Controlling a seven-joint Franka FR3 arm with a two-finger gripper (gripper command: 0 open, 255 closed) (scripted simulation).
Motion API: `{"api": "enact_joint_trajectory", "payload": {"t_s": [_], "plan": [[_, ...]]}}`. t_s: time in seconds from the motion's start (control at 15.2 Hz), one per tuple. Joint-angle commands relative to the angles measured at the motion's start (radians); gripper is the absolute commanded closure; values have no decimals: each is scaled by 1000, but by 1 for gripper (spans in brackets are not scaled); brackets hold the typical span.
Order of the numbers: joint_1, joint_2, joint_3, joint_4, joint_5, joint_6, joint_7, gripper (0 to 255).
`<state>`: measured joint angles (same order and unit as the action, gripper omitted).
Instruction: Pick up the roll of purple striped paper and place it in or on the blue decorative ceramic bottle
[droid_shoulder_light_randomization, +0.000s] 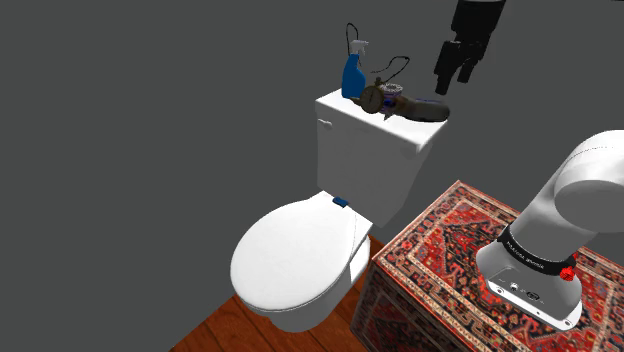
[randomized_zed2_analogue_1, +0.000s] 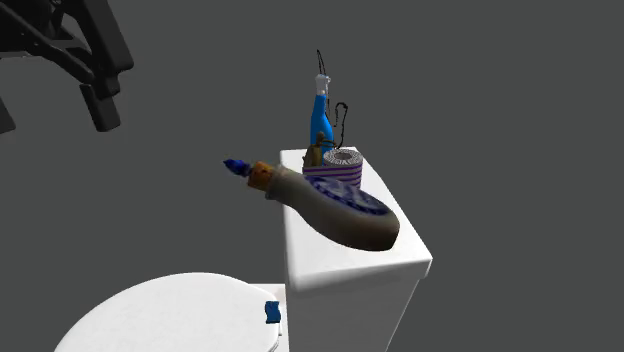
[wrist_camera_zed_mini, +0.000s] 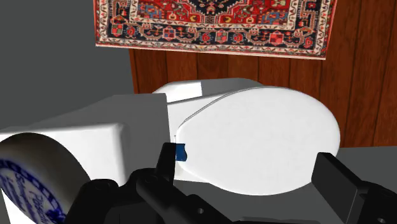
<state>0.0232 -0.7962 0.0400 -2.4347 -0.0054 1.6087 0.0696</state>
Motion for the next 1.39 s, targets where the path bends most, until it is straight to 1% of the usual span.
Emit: {"api": "enact_joint_trajectory", "payload": {"t_s": [0.0, 0.33, 0.73, 0.99, 1.32], "plan": [[0, 0, 0, 0, 0, 0, 0, 0], [-41, 157, -55, 43, -34, 117, -29, 0], [-81, 359, -119, 134, -54, 232, -63, 0], [-102, 498, -160, 216, -53, 290, -88, 0], [-128, 675, -206, 343, -33, 341, -124, 0]]}}
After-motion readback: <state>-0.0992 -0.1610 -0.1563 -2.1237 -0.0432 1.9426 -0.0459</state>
